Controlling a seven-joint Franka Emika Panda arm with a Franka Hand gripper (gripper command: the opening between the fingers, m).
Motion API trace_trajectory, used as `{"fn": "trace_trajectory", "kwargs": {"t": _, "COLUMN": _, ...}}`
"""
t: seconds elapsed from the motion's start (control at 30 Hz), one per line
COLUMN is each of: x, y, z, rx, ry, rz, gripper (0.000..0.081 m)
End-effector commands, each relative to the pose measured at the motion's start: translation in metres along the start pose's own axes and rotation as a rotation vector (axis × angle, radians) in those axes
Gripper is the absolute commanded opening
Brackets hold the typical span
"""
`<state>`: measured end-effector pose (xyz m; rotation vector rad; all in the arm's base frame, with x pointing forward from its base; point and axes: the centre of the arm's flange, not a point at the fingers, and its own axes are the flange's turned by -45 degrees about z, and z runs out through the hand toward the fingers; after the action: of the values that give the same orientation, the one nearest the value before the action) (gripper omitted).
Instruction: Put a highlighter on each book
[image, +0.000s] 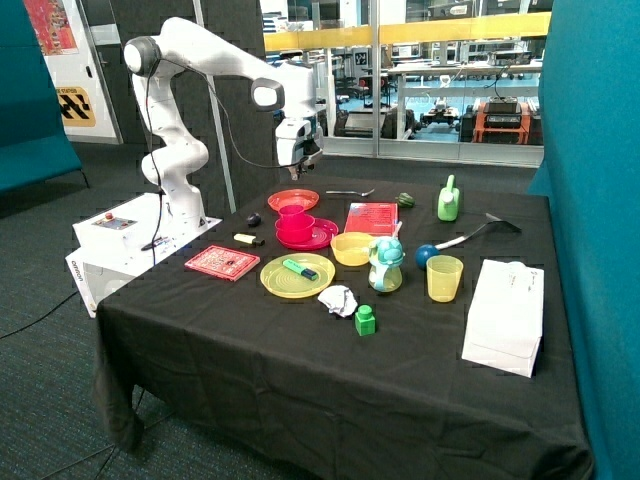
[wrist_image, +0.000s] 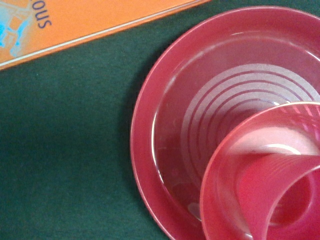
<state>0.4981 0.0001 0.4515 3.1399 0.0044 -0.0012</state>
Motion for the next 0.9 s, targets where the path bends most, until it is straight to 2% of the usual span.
{"fn": "trace_trajectory", "kwargs": {"t": 0.0, "x": 0.002, "y": 0.000, "z": 0.002, "rx": 0.0016, "ry": 0.0008, "rz": -0.082, "gripper": 0.0808}}
{"fn": "trace_trajectory", "kwargs": {"t": 0.07, "x": 0.002, "y": 0.002, "z": 0.002, "rx": 0.0016, "ry": 0.0008, "rz": -0.068, "gripper": 0.0808}}
{"fn": "trace_trajectory", "kwargs": {"t": 0.1, "x": 0.002, "y": 0.003, "z": 0.003, "rx": 0.0016, "ry": 0.0008, "rz": -0.062, "gripper": 0.0679}}
{"fn": "trace_trajectory", "kwargs": {"t": 0.13, "x": 0.003, "y": 0.003, "z": 0.003, "rx": 0.0016, "ry": 0.0008, "rz": -0.058, "gripper": 0.0468}}
{"fn": "trace_trajectory", "kwargs": {"t": 0.17, "x": 0.003, "y": 0.004, "z": 0.003, "rx": 0.0016, "ry": 0.0008, "rz": -0.060, "gripper": 0.0362}}
{"fn": "trace_trajectory", "kwargs": {"t": 0.23, "x": 0.004, "y": 0.005, "z": 0.003, "rx": 0.0016, "ry": 0.0008, "rz": -0.050, "gripper": 0.0283}}
{"fn": "trace_trajectory", "kwargs": {"t": 0.43, "x": 0.008, "y": 0.013, "z": 0.004, "rx": 0.0017, "ry": 0.0008, "rz": -0.026, "gripper": 0.0258}}
{"fn": "trace_trajectory", "kwargs": {"t": 0.8, "x": 0.016, "y": 0.045, "z": 0.004, "rx": 0.0017, "ry": 0.0007, "rz": 0.092, "gripper": 0.0260}}
{"fn": "trace_trajectory", "kwargs": {"t": 0.83, "x": 0.017, "y": 0.049, "z": 0.004, "rx": 0.0017, "ry": 0.0007, "rz": 0.081, "gripper": 0.0261}}
{"fn": "trace_trajectory", "kwargs": {"t": 0.87, "x": 0.017, "y": 0.052, "z": 0.005, "rx": 0.0017, "ry": 0.0007, "rz": 0.116, "gripper": 0.0264}}
